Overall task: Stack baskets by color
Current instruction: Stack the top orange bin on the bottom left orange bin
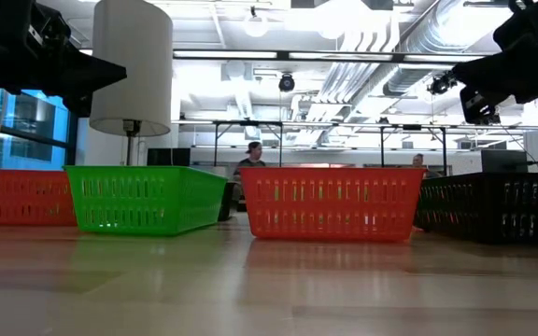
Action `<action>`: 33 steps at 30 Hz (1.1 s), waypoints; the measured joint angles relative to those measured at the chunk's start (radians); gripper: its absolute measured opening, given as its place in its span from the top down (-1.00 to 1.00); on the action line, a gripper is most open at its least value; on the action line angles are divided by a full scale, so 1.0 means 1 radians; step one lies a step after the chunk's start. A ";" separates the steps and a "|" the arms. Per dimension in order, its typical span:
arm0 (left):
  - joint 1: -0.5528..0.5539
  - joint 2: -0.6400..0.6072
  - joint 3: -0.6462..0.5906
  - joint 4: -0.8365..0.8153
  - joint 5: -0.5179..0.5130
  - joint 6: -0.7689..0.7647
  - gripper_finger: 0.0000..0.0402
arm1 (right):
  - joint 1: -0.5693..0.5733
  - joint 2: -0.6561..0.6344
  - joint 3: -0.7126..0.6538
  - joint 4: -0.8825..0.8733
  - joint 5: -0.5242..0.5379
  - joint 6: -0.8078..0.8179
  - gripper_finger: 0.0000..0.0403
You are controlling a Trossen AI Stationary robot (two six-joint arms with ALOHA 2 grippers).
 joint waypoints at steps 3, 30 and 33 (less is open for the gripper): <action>0.000 0.000 0.000 0.000 0.000 0.000 1.00 | -0.002 0.001 0.000 0.150 0.141 -0.004 1.00; 0.000 0.073 0.078 0.278 -0.099 0.115 0.74 | -0.003 0.491 0.302 0.255 0.512 -0.192 0.25; 0.000 0.159 0.163 0.234 -0.109 0.184 0.50 | -0.003 0.508 0.301 0.268 0.525 -0.180 0.21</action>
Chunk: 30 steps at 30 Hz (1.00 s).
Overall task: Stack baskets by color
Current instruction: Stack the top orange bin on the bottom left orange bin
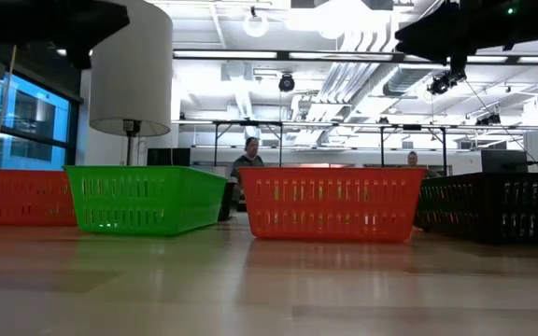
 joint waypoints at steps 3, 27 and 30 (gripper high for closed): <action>0.000 0.105 0.102 -0.039 0.000 0.048 0.24 | 0.000 0.016 0.000 0.020 0.025 0.000 0.18; -0.002 0.341 0.143 0.019 0.011 -0.019 -0.17 | -0.098 0.239 0.001 -0.076 0.141 0.278 0.16; -0.002 0.341 0.143 0.029 0.015 -0.042 -0.17 | -0.098 0.248 0.004 -0.242 0.193 0.370 0.16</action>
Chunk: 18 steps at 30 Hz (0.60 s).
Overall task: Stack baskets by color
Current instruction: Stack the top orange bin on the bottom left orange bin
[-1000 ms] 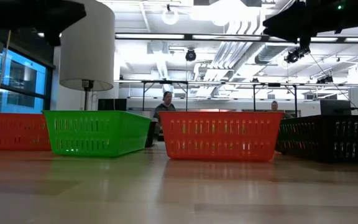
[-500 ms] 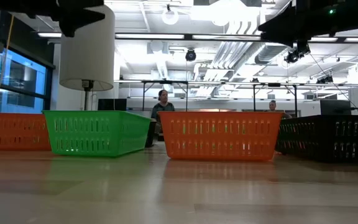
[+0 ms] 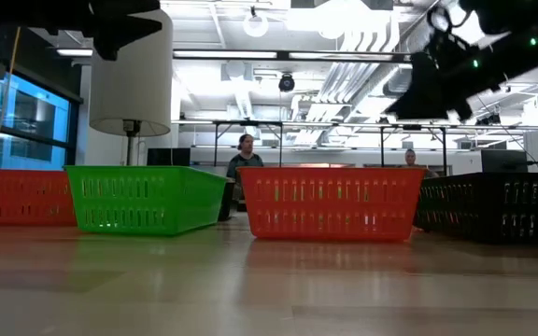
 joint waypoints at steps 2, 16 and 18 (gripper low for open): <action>0.000 0.003 0.000 -0.012 0.022 -0.036 -0.17 | 0.000 -0.002 0.014 -0.141 0.027 0.111 0.16; 0.000 0.043 0.000 0.016 0.087 -0.097 -0.17 | -0.042 0.133 0.320 -0.850 0.055 0.506 0.16; 0.000 0.048 0.000 0.005 0.087 -0.111 -0.17 | -0.054 0.191 0.323 -0.897 0.054 0.579 0.16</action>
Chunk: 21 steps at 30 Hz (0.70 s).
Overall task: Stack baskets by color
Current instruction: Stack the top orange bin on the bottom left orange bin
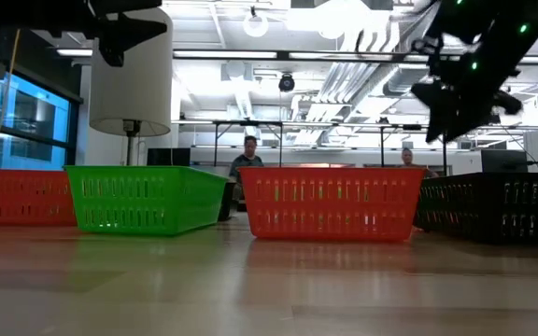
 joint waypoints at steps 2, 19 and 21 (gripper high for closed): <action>0.000 0.007 0.000 -0.016 0.000 -0.006 -0.17 | -0.004 0.055 0.002 -0.012 0.000 0.024 0.16; 0.000 0.023 0.000 -0.021 0.000 -0.032 -0.17 | -0.020 0.199 0.005 -0.022 0.013 0.078 0.16; 0.000 0.023 0.000 -0.021 0.000 -0.042 -0.17 | -0.021 0.199 0.005 -0.023 0.013 0.096 0.16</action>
